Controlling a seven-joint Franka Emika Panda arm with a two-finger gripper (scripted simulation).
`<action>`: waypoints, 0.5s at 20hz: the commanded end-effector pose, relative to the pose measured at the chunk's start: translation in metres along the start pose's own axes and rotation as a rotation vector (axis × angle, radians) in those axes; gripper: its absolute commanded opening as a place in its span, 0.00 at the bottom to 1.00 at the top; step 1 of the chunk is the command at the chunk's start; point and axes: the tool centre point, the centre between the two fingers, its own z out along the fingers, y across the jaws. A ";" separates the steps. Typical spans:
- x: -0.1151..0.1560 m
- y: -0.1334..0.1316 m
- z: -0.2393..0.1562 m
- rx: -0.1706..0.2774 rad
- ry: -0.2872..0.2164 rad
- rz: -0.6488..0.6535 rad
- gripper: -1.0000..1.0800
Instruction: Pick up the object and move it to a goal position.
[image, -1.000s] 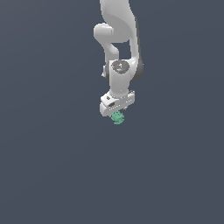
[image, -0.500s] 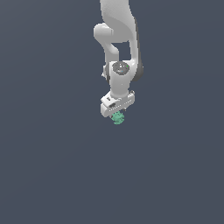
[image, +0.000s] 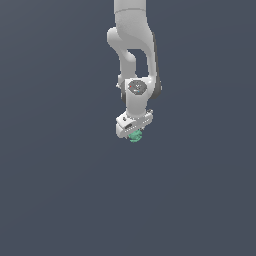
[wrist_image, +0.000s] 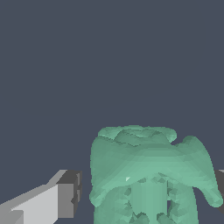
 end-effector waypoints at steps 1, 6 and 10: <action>0.000 0.000 0.005 -0.001 0.001 -0.001 0.96; 0.000 0.000 0.006 -0.001 0.001 -0.001 0.00; 0.000 0.000 0.006 -0.001 0.001 -0.001 0.00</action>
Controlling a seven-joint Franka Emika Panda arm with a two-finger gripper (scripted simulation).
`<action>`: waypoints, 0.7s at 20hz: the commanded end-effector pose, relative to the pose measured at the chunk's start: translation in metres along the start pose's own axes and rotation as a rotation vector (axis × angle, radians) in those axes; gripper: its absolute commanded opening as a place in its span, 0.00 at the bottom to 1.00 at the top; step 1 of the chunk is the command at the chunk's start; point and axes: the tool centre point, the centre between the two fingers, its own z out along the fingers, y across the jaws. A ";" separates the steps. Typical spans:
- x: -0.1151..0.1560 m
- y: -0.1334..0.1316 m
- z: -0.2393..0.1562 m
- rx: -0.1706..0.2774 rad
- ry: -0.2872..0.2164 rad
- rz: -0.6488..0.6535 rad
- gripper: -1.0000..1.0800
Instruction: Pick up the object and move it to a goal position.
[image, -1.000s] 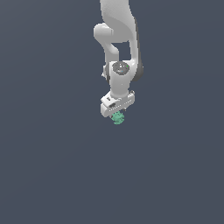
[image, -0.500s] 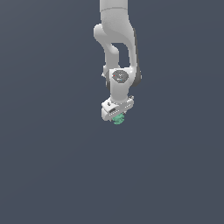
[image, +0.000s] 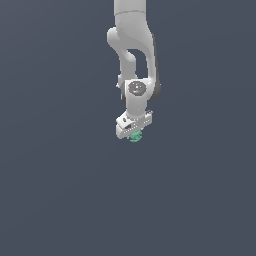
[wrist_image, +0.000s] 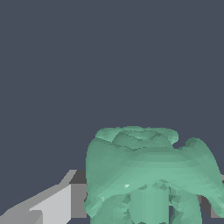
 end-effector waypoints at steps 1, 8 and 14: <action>0.000 -0.001 0.001 0.001 0.000 -0.001 0.00; 0.000 0.005 -0.001 0.000 0.000 0.000 0.00; 0.000 0.035 -0.006 0.000 0.000 0.000 0.00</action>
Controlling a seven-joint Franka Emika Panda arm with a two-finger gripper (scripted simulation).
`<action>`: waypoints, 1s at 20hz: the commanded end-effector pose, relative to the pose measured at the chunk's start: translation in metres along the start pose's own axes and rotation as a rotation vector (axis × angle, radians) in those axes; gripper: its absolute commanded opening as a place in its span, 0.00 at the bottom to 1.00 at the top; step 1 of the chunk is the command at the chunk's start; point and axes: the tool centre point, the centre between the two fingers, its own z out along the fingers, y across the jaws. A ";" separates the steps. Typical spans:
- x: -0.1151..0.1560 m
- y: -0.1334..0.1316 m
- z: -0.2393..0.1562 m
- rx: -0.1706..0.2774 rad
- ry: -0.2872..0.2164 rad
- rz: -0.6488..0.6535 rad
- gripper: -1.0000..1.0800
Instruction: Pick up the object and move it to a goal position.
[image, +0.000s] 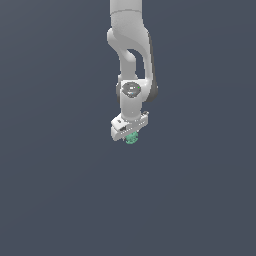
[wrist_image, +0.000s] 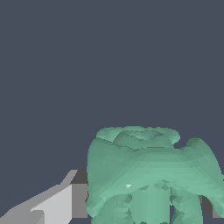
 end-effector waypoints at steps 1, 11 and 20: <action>0.000 0.016 -0.003 0.000 0.000 0.001 0.00; 0.001 0.098 -0.017 0.001 0.000 0.000 0.00; 0.003 0.131 -0.023 0.001 0.000 0.000 0.00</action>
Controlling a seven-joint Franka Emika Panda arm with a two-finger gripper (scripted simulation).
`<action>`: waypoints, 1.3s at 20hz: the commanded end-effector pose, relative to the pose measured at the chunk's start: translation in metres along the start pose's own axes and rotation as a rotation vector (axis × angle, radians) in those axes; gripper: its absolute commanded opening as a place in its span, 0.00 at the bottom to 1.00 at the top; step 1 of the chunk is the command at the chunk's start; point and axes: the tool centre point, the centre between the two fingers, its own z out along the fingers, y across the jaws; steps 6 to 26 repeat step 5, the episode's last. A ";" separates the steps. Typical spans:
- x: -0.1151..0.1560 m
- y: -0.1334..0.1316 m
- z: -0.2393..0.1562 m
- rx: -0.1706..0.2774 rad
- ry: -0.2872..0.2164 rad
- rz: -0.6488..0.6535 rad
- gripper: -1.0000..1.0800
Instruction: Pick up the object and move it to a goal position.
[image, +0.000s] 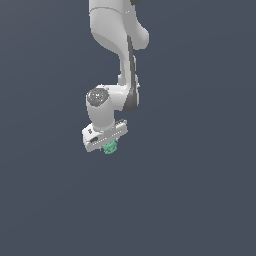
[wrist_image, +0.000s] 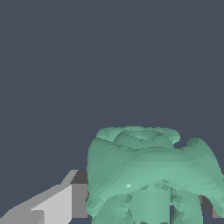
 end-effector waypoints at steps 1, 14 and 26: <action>0.001 0.004 -0.001 0.000 0.000 -0.001 0.00; 0.002 0.003 0.000 0.000 0.000 -0.001 0.00; 0.002 0.003 0.000 0.000 0.000 -0.001 0.00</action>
